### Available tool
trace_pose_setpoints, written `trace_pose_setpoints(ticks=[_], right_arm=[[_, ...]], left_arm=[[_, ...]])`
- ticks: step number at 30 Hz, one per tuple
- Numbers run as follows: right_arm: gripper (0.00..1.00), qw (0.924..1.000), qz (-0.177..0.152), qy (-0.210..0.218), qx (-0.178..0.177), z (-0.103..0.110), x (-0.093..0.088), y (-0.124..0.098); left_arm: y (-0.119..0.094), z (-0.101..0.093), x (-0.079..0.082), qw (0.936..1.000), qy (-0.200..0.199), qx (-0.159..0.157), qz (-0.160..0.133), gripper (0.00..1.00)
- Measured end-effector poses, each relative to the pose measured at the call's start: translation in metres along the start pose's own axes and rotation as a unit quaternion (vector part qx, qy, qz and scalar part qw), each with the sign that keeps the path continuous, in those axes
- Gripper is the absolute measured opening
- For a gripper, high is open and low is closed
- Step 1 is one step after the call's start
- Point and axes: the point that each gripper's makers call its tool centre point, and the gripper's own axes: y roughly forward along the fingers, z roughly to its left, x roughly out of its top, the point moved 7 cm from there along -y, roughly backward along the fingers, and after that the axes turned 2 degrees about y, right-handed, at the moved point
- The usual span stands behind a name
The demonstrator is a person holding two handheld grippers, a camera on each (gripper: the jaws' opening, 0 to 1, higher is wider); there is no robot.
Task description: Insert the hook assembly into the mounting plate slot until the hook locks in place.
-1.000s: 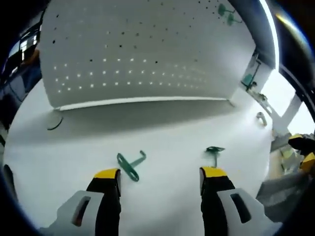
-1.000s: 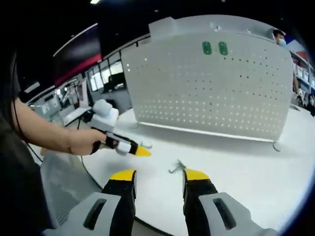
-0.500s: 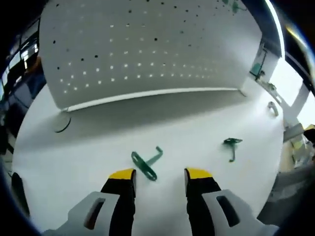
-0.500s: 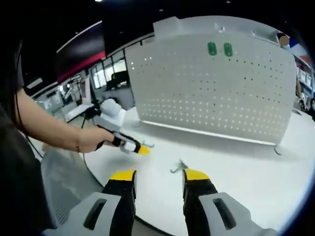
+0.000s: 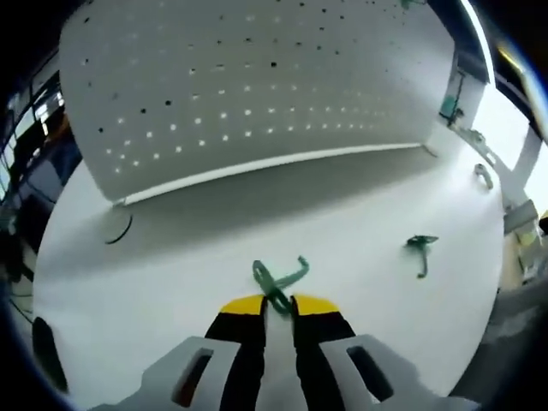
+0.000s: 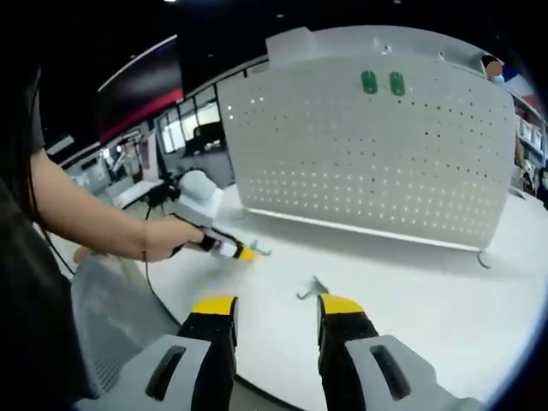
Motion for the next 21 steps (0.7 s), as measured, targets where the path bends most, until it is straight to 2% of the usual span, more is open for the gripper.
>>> trace_pose_setpoints(ticks=[4, 14, 17, 21], right_arm=[[0.36, 1.0000, 0.001, 0.000, 0.000, 0.000, 0.000, 0.000], [0.36, 1.0000, 0.005, -0.003, 0.004, 0.001, -0.001, 0.001], [0.36, 1.0000, 0.005, -0.003, 0.005, 0.002, -0.001, 0.001], [0.36, 0.9999, 0.008, -0.007, 0.007, 0.003, -0.002, 0.001]], left_arm=[[0.000, 0.003, 0.001, 1.0000, -0.004, 0.000, -0.001, 0.07], [0.001, 0.006, 0.000, 0.9999, 0.014, -0.003, 0.000, 0.04], [-0.003, 0.010, 0.003, 0.9997, 0.019, 0.010, -0.009, 0.04], [-0.005, 0.011, 0.008, 0.9998, 0.011, 0.004, -0.016, 0.04]])
